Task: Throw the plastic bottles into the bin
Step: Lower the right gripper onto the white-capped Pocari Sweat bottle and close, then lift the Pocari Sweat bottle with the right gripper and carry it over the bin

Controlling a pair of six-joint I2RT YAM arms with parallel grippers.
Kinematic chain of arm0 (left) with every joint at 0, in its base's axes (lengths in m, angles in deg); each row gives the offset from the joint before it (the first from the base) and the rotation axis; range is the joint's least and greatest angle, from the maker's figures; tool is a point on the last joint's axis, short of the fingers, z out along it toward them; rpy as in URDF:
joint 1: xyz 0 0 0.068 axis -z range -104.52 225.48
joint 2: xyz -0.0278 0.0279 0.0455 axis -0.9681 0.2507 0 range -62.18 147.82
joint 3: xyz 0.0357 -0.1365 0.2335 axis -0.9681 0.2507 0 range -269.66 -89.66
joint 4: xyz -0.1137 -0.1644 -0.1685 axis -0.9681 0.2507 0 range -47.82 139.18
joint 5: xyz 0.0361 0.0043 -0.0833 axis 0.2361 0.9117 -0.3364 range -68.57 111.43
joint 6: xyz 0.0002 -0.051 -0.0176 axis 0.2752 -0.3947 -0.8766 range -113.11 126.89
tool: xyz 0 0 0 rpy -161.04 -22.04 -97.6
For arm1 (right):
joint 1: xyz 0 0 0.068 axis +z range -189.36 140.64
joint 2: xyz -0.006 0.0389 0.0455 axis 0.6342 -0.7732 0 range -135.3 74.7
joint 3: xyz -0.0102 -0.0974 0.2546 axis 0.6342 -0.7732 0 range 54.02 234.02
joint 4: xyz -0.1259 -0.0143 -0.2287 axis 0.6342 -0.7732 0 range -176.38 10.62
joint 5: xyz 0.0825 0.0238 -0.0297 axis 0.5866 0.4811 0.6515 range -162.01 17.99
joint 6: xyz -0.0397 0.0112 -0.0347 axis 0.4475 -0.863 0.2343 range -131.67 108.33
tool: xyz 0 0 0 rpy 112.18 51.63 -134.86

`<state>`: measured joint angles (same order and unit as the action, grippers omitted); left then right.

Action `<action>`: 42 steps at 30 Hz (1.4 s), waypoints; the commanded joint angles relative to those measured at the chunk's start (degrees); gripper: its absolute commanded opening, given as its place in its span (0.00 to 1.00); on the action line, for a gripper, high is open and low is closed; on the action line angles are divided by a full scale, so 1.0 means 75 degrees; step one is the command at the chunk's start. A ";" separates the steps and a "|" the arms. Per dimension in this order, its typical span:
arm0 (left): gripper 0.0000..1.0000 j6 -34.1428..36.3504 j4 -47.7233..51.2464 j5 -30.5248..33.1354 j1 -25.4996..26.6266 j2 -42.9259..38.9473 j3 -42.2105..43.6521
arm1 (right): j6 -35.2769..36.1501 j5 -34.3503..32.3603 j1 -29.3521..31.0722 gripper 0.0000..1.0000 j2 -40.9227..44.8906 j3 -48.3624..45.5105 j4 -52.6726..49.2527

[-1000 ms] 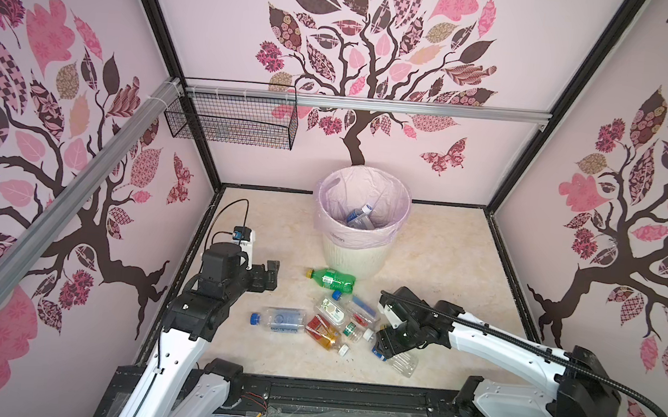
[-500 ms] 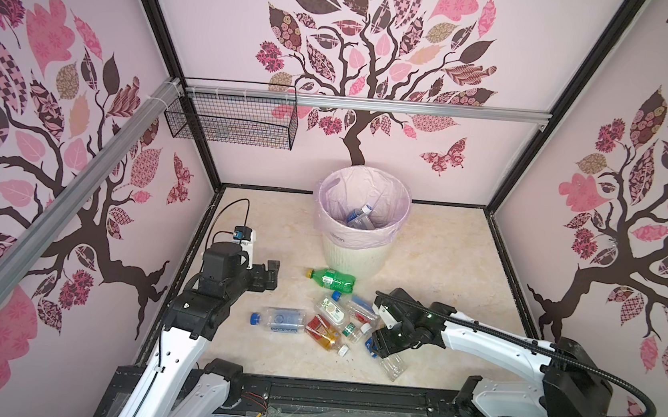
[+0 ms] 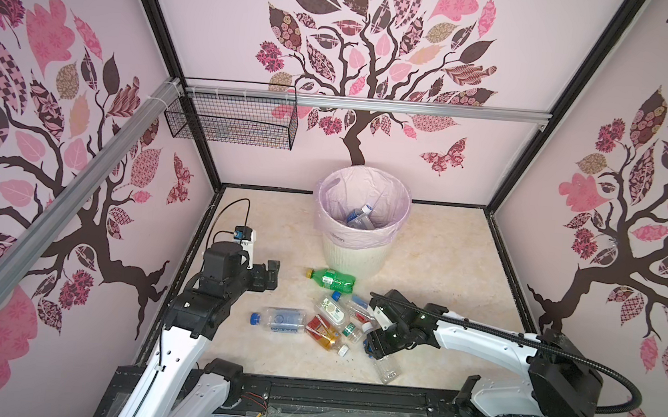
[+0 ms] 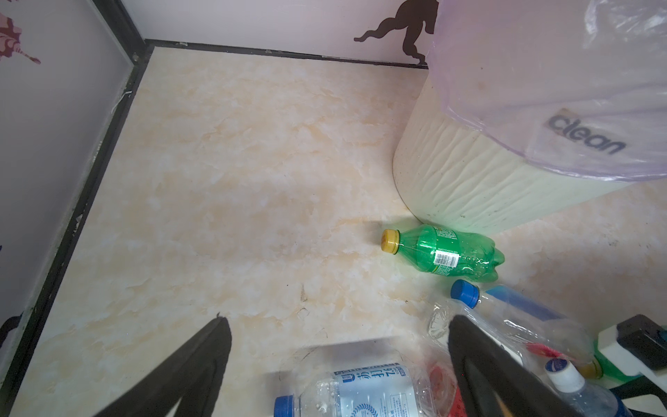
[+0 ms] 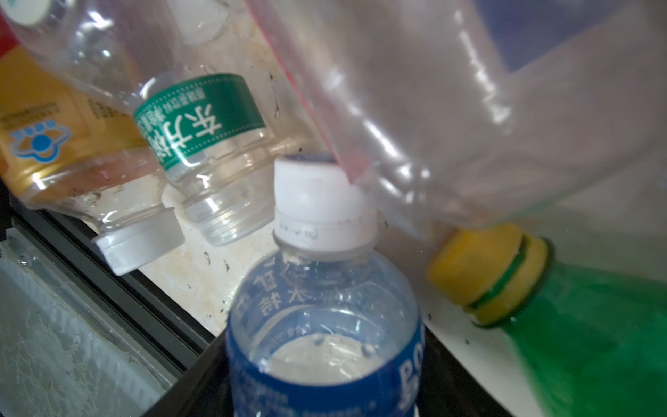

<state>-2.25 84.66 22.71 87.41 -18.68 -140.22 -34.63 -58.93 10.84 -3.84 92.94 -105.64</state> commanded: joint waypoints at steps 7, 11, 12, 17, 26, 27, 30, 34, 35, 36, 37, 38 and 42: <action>0.98 0.0102 -0.0223 0.0064 -0.0009 0.0128 0.0056 | 0.0038 -0.0153 0.0034 0.64 -0.0325 -0.0034 -0.0164; 0.98 0.0097 -0.0225 0.0051 -0.0010 0.0141 0.0051 | 0.0123 -0.0166 0.0032 0.58 0.0163 0.0255 -0.0469; 0.98 0.0102 -0.0216 0.0050 -0.0016 0.0133 0.0051 | 0.0152 -0.0227 0.0028 0.56 0.0340 0.0378 -0.0591; 0.98 0.0116 -0.0341 -0.0027 -0.0012 0.0179 0.0105 | 0.0167 -0.0568 0.0022 0.53 0.1238 0.0836 -0.0764; 0.98 0.0190 -0.0410 -0.0157 -0.0012 0.0293 -0.0066 | -0.0261 -0.2476 0.0011 0.40 0.3223 0.0980 -0.0320; 0.98 0.0189 -0.0403 -0.0170 -0.0009 0.0292 -0.0067 | -0.0278 -0.2675 -0.0031 0.41 0.3525 0.0893 -0.0165; 0.98 0.0165 -0.0401 -0.0228 -0.0010 0.0282 -0.0055 | -0.0192 -0.2799 -0.0382 0.42 0.3957 0.0885 -0.0054; 0.98 0.0147 -0.0358 -0.0295 -0.0009 0.0256 -0.0061 | 0.0050 -0.2715 -0.1032 0.42 0.4072 0.1059 -0.0080; 0.98 0.0147 -0.0339 -0.0288 -0.0016 0.0247 -0.0056 | 0.0100 -0.2738 -0.1146 0.42 0.4096 0.1107 -0.0045; 0.98 0.0143 -0.0340 -0.0289 -0.0014 0.0224 -0.0074 | 0.0129 -0.2854 -0.1193 0.42 0.4149 0.1186 0.0049; 0.98 0.0144 -0.0328 -0.0288 -0.0026 0.0211 -0.0088 | 0.0188 -0.2948 -0.1191 0.42 0.4198 0.1268 0.0213; 0.98 0.0153 -0.0323 -0.0296 -0.0016 0.0211 -0.0085 | 0.0241 -0.2974 -0.1197 0.42 0.4230 0.1347 0.0378; 0.98 0.0127 -0.0311 -0.0323 -0.0020 0.0252 -0.0142 | 0.0420 -0.3054 -0.1196 0.42 0.4370 0.1558 0.1153</action>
<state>-1.69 82.72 21.05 87.41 -16.56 -140.25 -33.23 -80.02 1.96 27.24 101.00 -102.82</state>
